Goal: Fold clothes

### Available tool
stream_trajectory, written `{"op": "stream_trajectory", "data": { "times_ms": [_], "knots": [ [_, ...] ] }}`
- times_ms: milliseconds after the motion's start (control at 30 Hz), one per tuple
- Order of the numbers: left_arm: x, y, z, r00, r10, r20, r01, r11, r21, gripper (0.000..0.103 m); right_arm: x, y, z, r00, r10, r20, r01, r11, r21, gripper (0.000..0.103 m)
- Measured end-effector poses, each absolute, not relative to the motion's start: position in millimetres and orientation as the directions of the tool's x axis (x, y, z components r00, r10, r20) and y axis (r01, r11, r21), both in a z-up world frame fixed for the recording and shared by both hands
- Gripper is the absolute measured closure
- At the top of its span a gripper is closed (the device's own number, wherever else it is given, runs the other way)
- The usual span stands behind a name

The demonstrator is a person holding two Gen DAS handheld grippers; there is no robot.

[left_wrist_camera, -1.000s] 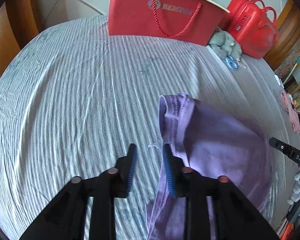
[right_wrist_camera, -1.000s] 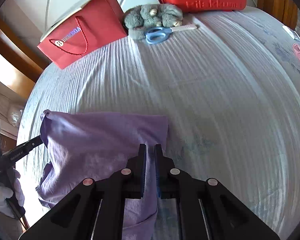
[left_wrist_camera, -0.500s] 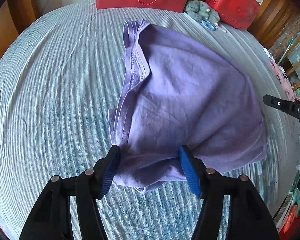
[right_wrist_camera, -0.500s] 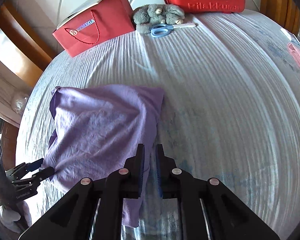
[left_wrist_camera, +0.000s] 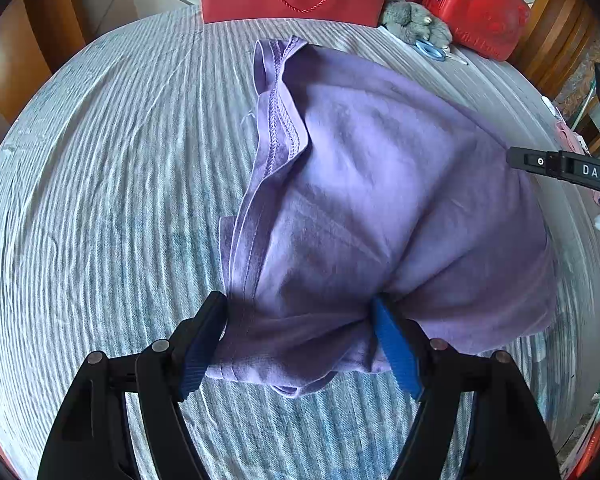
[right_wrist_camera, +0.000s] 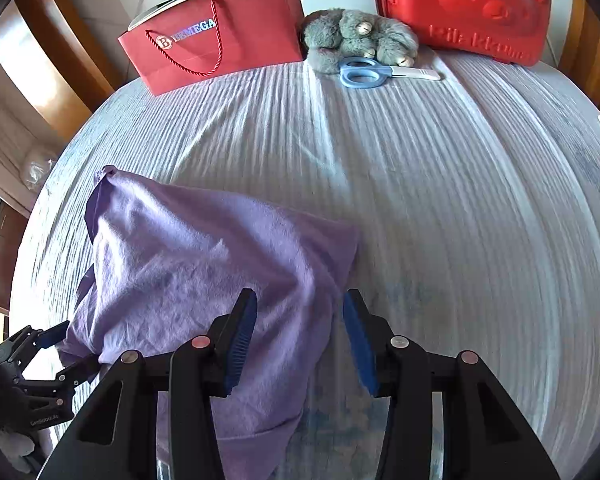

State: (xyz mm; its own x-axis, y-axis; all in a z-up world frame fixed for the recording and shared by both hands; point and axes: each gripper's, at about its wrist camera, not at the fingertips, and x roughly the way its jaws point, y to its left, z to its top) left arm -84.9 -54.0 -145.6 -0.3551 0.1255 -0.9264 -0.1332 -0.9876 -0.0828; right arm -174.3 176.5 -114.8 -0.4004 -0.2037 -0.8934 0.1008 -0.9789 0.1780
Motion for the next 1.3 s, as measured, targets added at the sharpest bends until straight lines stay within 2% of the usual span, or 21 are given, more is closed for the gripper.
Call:
{"op": "stream_trajectory", "data": {
  "times_ms": [100, 233, 333, 367, 400, 467, 533, 633, 700, 767, 1067, 1300],
  "knots": [
    [-87.1, -52.1, -145.4, -0.349, 0.122, -0.929, -0.134, -0.988, -0.079, 0.030, -182.0, 173.8, -120.8, -0.391, -0.205, -0.897, 0.113, -0.978, 0.174, 0.058],
    [-90.3, -46.8, -143.8, -0.337, 0.125, -0.933, -0.155, -0.985, -0.076, 0.042, -186.6, 169.7, -127.8, -0.375, -0.196, -0.906, 0.132, -0.979, 0.157, 0.058],
    [-93.0, -43.3, -143.4, -0.333, 0.134, -0.933, -0.170, -0.982, -0.080, 0.046, -186.4, 167.9, -130.4, -0.372, -0.188, -0.909, 0.151, -0.978, 0.140, 0.058],
    [-94.0, -42.7, -143.3, -0.332, 0.136, -0.934, -0.173, -0.982, -0.081, 0.049, -186.0, 167.5, -130.8, -0.372, -0.182, -0.910, 0.158, -0.979, 0.131, 0.061],
    [-94.8, -41.9, -142.8, -0.329, 0.144, -0.933, -0.177, -0.980, -0.089, 0.052, -185.5, 166.5, -130.8, -0.373, -0.173, -0.912, 0.169, -0.979, 0.116, 0.069],
    [-96.2, -39.5, -141.9, -0.326, 0.155, -0.933, -0.185, -0.978, -0.098, 0.071, -184.6, 165.0, -130.9, -0.373, -0.164, -0.913, 0.192, -0.977, 0.097, 0.082],
    [-97.5, -36.1, -141.1, -0.323, 0.159, -0.933, -0.192, -0.976, -0.100, 0.080, -183.7, 164.7, -131.6, -0.368, -0.168, -0.914, 0.215, -0.972, 0.092, 0.086],
    [-99.4, -31.1, -140.0, -0.319, 0.166, -0.933, -0.203, -0.974, -0.104, 0.080, -184.3, 166.1, -132.5, -0.367, -0.173, -0.914, 0.232, -0.969, 0.090, 0.087],
    [-100.7, -27.7, -139.2, -0.317, 0.170, -0.933, -0.210, -0.972, -0.106, 0.080, -183.3, 165.4, -131.8, -0.373, -0.169, -0.913, 0.239, -0.968, 0.081, 0.092],
    [-102.0, -24.3, -138.5, -0.314, 0.175, -0.933, -0.218, -0.970, -0.109, 0.087, -179.9, 162.8, -130.4, -0.385, -0.158, -0.909, 0.252, -0.966, 0.061, 0.094],
    [-111.0, -19.2, -143.8, -0.319, 0.241, -0.917, -0.226, -0.959, -0.173, 0.090, -177.8, 160.9, -128.4, -0.408, -0.141, -0.902, 0.255, -0.966, 0.035, 0.095],
    [-98.4, -18.6, -99.4, -0.412, 0.254, -0.875, -0.216, -0.960, -0.177, 0.091, -155.9, 169.0, -68.7, -0.557, -0.168, -0.813, 0.260, -0.965, 0.022, 0.096]
  ]
}}
